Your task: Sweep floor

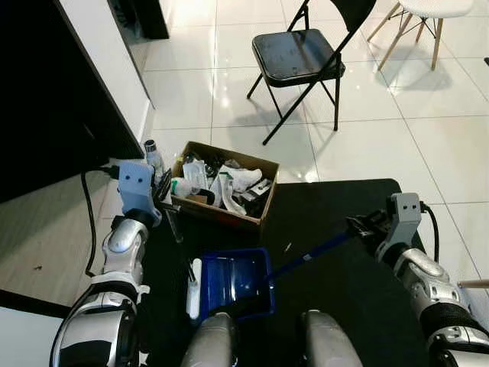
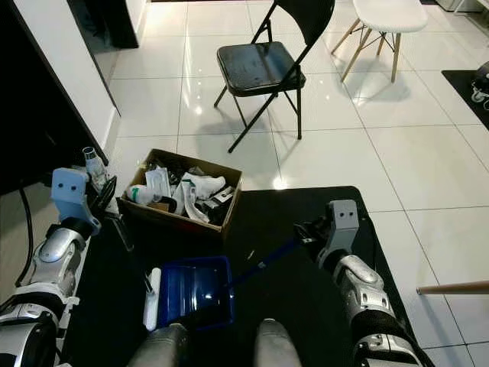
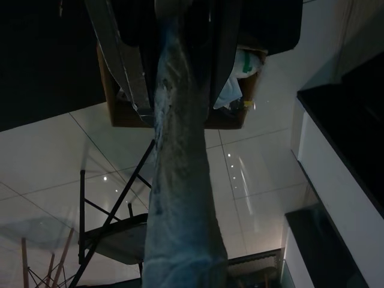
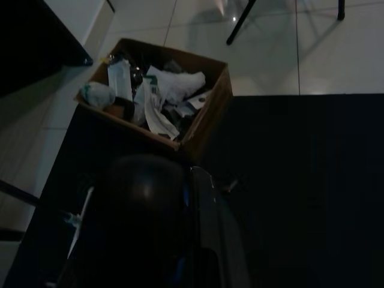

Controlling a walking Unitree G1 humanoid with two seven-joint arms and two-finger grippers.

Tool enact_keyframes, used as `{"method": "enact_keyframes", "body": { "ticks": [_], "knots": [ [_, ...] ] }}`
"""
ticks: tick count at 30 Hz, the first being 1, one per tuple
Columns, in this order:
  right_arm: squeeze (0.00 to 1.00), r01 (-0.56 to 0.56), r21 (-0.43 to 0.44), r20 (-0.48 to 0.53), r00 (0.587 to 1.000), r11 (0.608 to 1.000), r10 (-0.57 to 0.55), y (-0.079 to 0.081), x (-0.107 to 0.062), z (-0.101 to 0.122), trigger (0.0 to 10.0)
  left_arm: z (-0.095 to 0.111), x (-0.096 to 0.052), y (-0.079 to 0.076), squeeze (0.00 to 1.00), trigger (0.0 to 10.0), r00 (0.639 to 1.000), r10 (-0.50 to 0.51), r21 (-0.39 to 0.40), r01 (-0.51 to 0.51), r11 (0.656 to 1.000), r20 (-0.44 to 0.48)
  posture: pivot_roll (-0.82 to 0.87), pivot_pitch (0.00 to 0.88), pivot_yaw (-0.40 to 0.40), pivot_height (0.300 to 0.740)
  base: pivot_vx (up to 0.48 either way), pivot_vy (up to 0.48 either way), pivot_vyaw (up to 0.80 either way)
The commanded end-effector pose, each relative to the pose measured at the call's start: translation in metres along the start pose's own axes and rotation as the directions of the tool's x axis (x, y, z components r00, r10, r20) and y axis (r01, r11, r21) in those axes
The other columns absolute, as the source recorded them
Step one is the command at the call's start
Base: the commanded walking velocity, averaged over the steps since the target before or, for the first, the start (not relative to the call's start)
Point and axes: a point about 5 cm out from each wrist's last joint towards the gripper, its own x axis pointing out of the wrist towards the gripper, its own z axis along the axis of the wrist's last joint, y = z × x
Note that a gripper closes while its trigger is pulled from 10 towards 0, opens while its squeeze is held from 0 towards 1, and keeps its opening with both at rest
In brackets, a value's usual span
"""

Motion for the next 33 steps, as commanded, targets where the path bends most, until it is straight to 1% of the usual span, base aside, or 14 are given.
{"method": "enact_keyframes", "body": {
  "ticks": [1, 2, 5, 8, 9, 12, 15, 17, 18, 19, 20, 22, 29, 33],
  "knots": [
    [0.00, 0.022, -0.023, -0.082, 0.996, 0.999, -0.023, -0.012, -0.006, -0.002, 10.0, 0.000, 0.000, -0.004, 0.00, 10.0, 1.000, -0.024, 0.011, 0.024, 1.000, 0.011, -0.01, 0.054, 0.006, 0.740, 0.000, 0.000, 0.00],
    [0.00, 0.022, -0.023, -0.082, 0.996, 0.999, -0.023, -0.012, -0.006, -0.002, 10.0, 0.000, 0.000, -0.004, 0.00, 10.0, 1.000, -0.024, 0.011, 0.024, 1.000, 0.011, -0.01, 0.054, 0.006, 0.740, 0.000, 0.000, 0.00],
    [0.00, 0.052, -0.039, -0.066, 0.996, 0.998, -0.055, -0.027, -0.010, 0.017, 10.0, 0.001, 0.001, -0.006, 0.00, 10.0, 0.999, -0.034, 0.014, 0.034, 0.999, 0.016, -0.02, 0.052, 0.007, 0.740, 0.000, 0.000, 0.00],
    [0.00, 0.081, -0.052, -0.001, 0.997, 0.995, -0.081, -0.033, -0.011, 0.038, 10.0, 0.003, 0.001, -0.006, 0.00, 10.0, 0.999, -0.033, 0.015, 0.032, 0.999, 0.027, -0.01, 0.051, 0.009, 0.740, 0.000, 0.000, 0.00],
    [0.00, 0.081, -0.052, -0.001, 0.997, 0.995, -0.081, -0.033, -0.011, 0.038, 10.0, 0.003, 0.001, -0.006, 0.00, 10.0, 0.999, -0.033, 0.015, 0.032, 0.999, 0.027, -0.01, 0.051, 0.009, 0.740, 0.000, 0.000, 0.00],
    [0.00, 0.094, -0.062, 0.097, 0.991, 0.994, -0.088, -0.034, -0.009, 0.062, 10.0, 0.004, 0.002, -0.006, 0.00, 10.0, 0.999, -0.032, 0.017, 0.032, 0.999, 0.035, -0.01, 0.053, 0.012, 0.740, 0.000, 0.000, 0.00],
    [0.00, 0.080, -0.085, 0.117, 0.991, 0.993, -0.070, -0.029, -0.007, 0.068, 10.0, 0.004, 0.002, -0.007, 0.00, 10.0, 0.999, -0.035, 0.018, 0.034, 0.999, 0.037, -0.01, 0.056, 0.015, 0.740, 0.000, 0.000, 0.00],
    [0.00, 0.066, -0.099, 0.107, 0.993, 0.993, -0.055, -0.025, -0.005, 0.065, 10.0, 0.004, 0.002, -0.008, 0.00, 10.0, 0.999, -0.038, 0.019, 0.038, 0.999, 0.038, -0.01, 0.057, 0.014, 0.740, 0.000, 0.000, 0.00],
    [0.00, 0.056, -0.110, 0.089, 0.995, 0.992, -0.046, -0.022, -0.004, 0.060, 10.0, 0.003, 0.002, -0.009, 0.00, 10.0, 0.998, -0.040, 0.019, 0.040, 0.999, 0.037, -0.01, 0.057, 0.014, 0.740, 0.000, 0.000, 0.00],
    [0.00, 0.047, -0.127, 0.053, 0.998, 0.991, -0.040, -0.017, -0.003, 0.046, 10.0, 0.003, 0.002, -0.011, 0.00, 10.0, 0.998, -0.043, 0.020, 0.042, 0.999, 0.036, -0.01, 0.059, 0.013, 0.740, 0.000, 0.000, 0.00],
    [0.00, 0.047, -0.127, 0.053, 0.998, 0.991, -0.040, -0.017, -0.003, 0.046, 10.0, 0.003, 0.002, -0.011, 0.00, 10.0, 0.998, -0.043, 0.020, 0.042, 0.999, 0.036, -0.01, 0.059, 0.013, 0.740, 0.000, 0.000, 0.00],
    [0.00, 0.045, -0.128, 0.037, 0.998, 0.991, -0.041, -0.013, -0.002, 0.036, 10.0, 0.002, 0.001, -0.011, 0.00, 10.0, 0.998, -0.043, 0.020, 0.042, 0.999, 0.037, -0.01, 0.060, 0.012, 0.740, 0.000, 0.000, 0.00],
    [0.00, 0.079, -0.111, 0.061, 0.996, 0.991, -0.072, -0.005, -0.001, 0.014, 10.0, -0.001, -0.001, -0.015, 0.00, 10.0, 0.999, -0.038, 0.019, 0.038, 0.999, 0.036, 0.00, 0.066, 0.013, 0.740, 0.000, 0.000, 0.00],
    [0.00, 0.113, -0.123, 0.067, 0.992, 0.986, -0.106, -0.005, -0.003, 0.007, 10.0, -0.003, -0.002, -0.018, 0.00, 10.0, 0.999, -0.042, 0.011, 0.041, 0.999, 0.031, 0.00, 0.066, 0.015, 0.740, 0.000, 0.000, 0.00]
  ]
}}
